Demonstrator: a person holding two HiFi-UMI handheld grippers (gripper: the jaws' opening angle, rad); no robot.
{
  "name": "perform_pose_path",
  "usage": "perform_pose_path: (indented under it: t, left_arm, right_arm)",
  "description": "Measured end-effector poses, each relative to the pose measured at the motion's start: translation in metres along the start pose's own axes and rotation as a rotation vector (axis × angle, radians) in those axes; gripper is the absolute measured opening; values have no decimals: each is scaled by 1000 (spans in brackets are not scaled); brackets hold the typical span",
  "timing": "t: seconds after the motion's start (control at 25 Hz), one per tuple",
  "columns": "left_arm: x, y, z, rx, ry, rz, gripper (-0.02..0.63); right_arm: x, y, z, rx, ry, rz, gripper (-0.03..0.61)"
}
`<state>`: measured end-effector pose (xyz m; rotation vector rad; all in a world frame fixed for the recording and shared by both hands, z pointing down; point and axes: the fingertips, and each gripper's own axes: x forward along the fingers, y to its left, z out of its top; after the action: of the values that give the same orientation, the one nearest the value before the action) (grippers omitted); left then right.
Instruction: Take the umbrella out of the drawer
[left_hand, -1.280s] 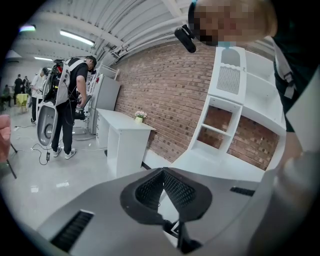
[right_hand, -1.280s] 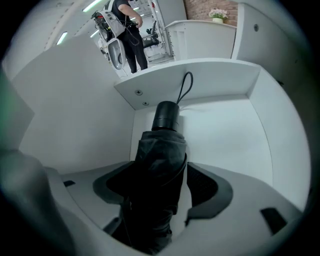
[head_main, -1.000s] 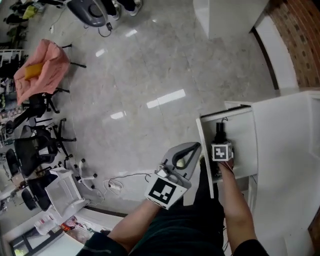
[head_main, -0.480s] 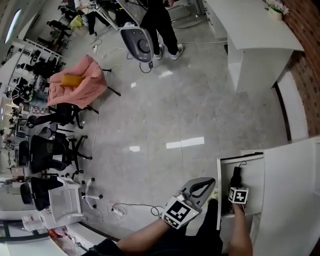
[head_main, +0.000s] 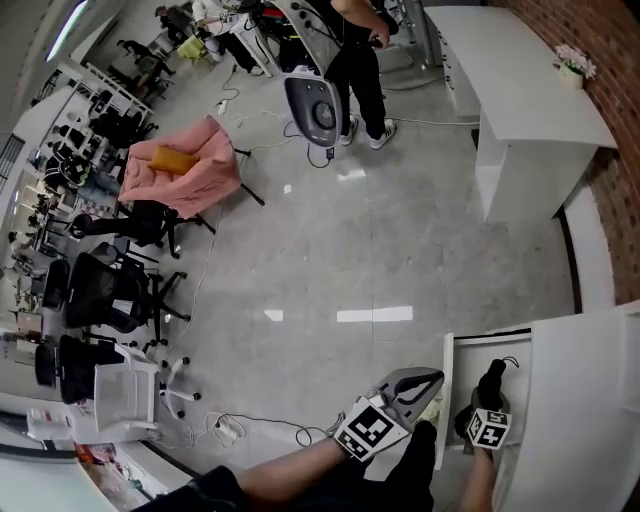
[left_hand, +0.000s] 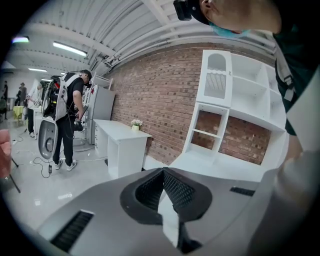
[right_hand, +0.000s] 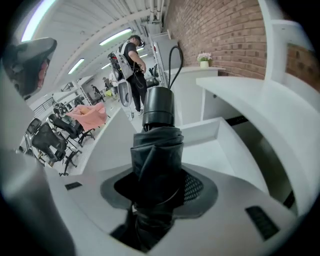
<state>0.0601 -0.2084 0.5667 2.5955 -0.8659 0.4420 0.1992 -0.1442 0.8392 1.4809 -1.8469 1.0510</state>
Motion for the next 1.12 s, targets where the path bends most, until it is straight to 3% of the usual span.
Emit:
perform_pose_path:
  t: [0.52,1.12]
  left_arm:
    - [-63,-21,44,20,-95,-11,6]
    - [-118,-2,92,-11,-139,21,6]
  right_arm:
    - [-130,39,105,-5,-299,-41,172]
    - [-247,108,190,-79,-546,-42,173]
